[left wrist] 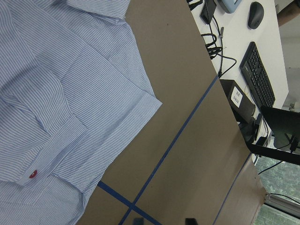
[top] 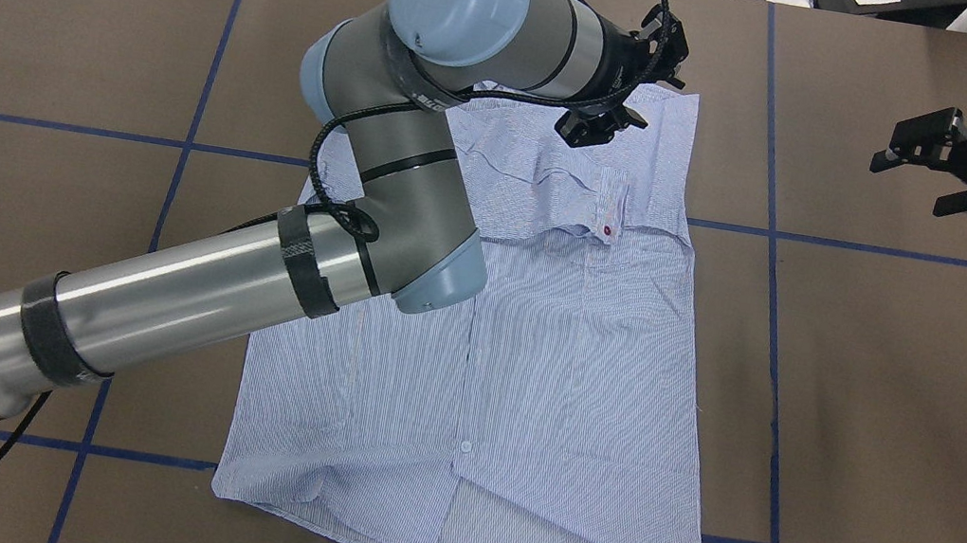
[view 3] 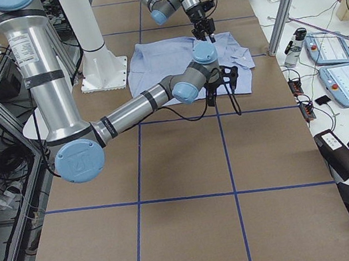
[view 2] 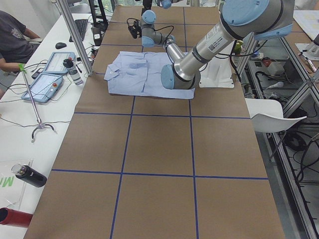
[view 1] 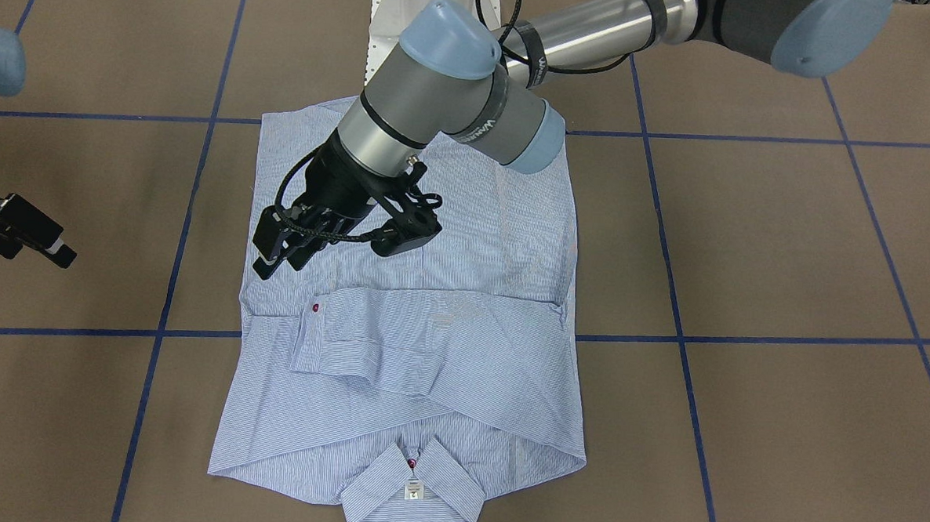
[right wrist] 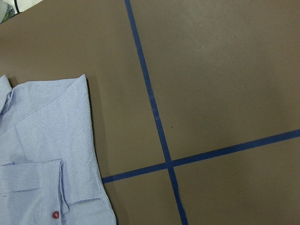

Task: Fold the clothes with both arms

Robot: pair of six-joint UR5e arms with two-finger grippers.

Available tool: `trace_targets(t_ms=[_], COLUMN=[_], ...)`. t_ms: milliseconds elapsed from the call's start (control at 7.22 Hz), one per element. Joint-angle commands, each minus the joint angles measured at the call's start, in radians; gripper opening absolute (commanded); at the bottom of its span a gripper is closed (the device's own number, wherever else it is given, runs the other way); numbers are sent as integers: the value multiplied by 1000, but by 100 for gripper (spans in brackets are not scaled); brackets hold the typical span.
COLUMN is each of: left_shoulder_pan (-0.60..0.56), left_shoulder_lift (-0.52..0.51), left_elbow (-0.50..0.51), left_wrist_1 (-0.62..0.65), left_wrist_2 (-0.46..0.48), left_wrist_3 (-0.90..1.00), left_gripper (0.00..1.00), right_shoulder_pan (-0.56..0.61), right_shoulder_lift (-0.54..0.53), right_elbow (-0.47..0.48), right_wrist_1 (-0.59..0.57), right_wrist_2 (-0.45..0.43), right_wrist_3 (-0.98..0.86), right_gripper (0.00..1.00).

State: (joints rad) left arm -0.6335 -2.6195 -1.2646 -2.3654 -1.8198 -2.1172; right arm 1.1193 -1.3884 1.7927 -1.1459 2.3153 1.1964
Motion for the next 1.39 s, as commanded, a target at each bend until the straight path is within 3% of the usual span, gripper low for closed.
trace_targets(t_ms=[0,277,416,693,970,1247], left_shoulder_pan=[-9,-56,-105,-121,-120,-118], left_shoulder_lift=[196,345,407,444,461,463], left_elbow=[-257,-392,-413,-421,-418,-417], left_wrist_1=[65,114,114,112,101,101], left_wrist_2=[-44,-109,-193,-205,-205,-205], left_wrist_3=[124,274,351,405,405,405], left_gripper=[58,58,58,58,58,58], right_shoulder_pan=[-169,-420,-575,-915,-1064,-1112], right_shoulder_lift=[9,-4,-55,-191,-274,-291], right_elbow=[78,204,273,355,355,337], right_wrist_1=[0,-9,-14,-15,-15,-15], right_wrist_2=[-107,-377,-534,-899,-1031,-1042], right_wrist_3=[297,649,807,999,1071,1121], right_gripper=[100,100,98,98,92,92])
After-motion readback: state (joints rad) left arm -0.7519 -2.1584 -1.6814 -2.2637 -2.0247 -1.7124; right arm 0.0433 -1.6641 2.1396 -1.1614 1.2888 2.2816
